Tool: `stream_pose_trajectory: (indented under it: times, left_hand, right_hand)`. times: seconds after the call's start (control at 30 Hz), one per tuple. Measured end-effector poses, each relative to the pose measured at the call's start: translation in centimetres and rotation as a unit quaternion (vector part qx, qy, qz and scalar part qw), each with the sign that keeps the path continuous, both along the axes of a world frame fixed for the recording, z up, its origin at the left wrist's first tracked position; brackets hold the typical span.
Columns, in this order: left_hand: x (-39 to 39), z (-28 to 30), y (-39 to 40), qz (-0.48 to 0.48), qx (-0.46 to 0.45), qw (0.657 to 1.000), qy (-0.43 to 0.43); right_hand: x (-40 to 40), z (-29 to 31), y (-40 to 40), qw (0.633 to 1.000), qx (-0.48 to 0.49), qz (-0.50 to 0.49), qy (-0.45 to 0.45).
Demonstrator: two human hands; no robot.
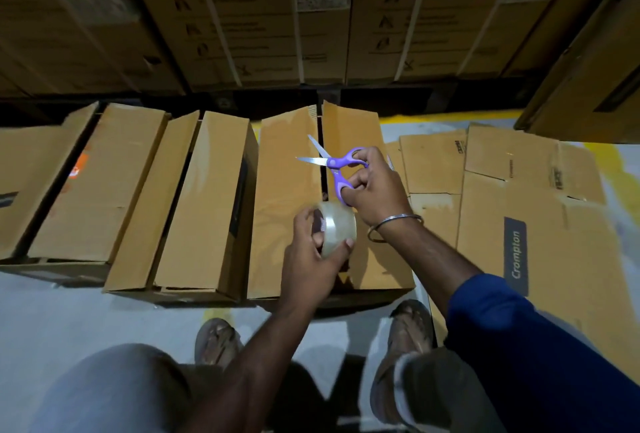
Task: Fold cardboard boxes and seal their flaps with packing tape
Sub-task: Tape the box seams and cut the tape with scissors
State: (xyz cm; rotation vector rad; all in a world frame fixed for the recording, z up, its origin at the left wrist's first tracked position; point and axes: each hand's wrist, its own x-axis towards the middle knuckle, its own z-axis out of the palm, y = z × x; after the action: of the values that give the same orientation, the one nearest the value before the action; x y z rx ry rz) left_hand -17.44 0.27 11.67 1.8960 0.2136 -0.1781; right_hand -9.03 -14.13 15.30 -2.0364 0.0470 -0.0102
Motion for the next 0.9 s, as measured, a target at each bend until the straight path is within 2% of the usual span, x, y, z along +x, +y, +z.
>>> stream_pose_trajectory:
  times: [0.27, 0.5, 0.77, 0.9]
  left_hand:
    - [1.1, -3.8, 0.4, 0.002, -0.069, 0.998, 0.01]
    - [5.4, -5.9, 1.1, 0.031, -0.155, 0.987, 0.011]
    - [11.9, -4.9, 0.7, 0.057, -0.203, 0.977, -0.023]
    - [13.4, -5.1, 0.5, 0.062, -0.249, 0.966, -0.021]
  right_hand:
    - [4.2, -5.4, 1.4, 0.997, -0.023, -0.014, 0.078]
    - [11.8, -7.8, 2.3, 0.993, -0.054, -0.033, 0.1]
    - [28.6, -6.4, 3.3, 0.992, -0.097, -0.071, 0.03]
    - [35.8, -8.6, 3.2, 0.988, -0.094, -0.12, -0.015]
